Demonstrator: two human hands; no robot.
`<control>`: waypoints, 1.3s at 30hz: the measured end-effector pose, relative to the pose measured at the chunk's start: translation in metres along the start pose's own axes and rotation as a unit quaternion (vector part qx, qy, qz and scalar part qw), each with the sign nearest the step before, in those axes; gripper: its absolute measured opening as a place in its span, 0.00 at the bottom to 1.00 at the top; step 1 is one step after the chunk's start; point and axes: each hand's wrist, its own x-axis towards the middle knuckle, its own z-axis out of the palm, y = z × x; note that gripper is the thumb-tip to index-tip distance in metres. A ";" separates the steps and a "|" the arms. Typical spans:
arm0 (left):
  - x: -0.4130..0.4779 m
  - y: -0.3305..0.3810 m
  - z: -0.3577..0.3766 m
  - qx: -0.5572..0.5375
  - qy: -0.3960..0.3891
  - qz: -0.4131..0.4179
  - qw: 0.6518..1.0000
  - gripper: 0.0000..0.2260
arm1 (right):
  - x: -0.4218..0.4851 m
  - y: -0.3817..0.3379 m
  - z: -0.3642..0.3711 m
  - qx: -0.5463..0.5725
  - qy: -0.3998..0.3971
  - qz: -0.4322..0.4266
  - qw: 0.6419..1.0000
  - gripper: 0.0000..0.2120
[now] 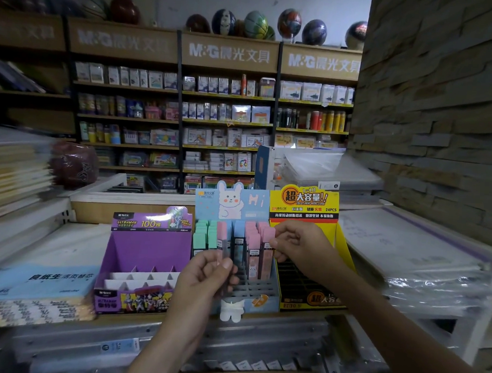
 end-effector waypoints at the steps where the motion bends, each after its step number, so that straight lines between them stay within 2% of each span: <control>1: 0.000 0.000 0.000 0.009 -0.001 0.006 1.000 0.05 | 0.000 0.001 0.002 -0.012 -0.003 0.002 1.000 0.00; 8: 0.004 -0.002 -0.001 0.050 0.015 0.041 0.998 0.07 | -0.001 0.004 0.009 -0.159 -0.002 -0.027 0.987 0.08; 11: 0.006 -0.002 -0.002 0.057 0.025 0.049 0.997 0.13 | -0.001 0.004 0.011 -0.179 0.003 -0.045 0.983 0.11; 15: 0.009 -0.004 -0.004 0.060 0.018 0.044 0.997 0.09 | -0.002 0.007 0.008 -0.178 0.008 -0.037 0.983 0.14; 18: 0.013 -0.005 -0.003 0.060 0.017 0.034 0.997 0.13 | -0.003 0.008 0.008 -0.170 0.014 -0.034 0.985 0.10; 21: 0.016 -0.008 -0.002 0.073 0.003 0.028 0.997 0.07 | -0.009 0.012 0.008 -0.144 0.039 -0.020 0.989 0.03; 24: 0.017 -0.007 0.001 0.085 0.002 0.024 0.996 0.11 | -0.021 0.017 -0.001 -0.143 0.060 -0.021 0.988 0.01; 27: 0.016 -0.006 0.005 0.109 0.011 0.041 0.993 0.06 | -0.037 0.024 -0.012 -0.184 0.063 -0.028 0.981 0.06; 31: 0.015 -0.005 0.009 0.147 0.019 0.061 0.987 0.05 | -0.059 0.038 -0.020 -0.216 0.063 -0.012 0.974 0.11; 36: 0.019 0.000 0.014 0.178 0.016 0.074 0.981 0.08 | -0.074 0.051 -0.016 -0.229 0.061 -0.006 0.971 0.12; 39: 0.023 0.002 0.016 0.211 0.011 0.095 0.973 0.03 | -0.077 0.052 -0.015 -0.221 0.074 -0.003 0.973 0.11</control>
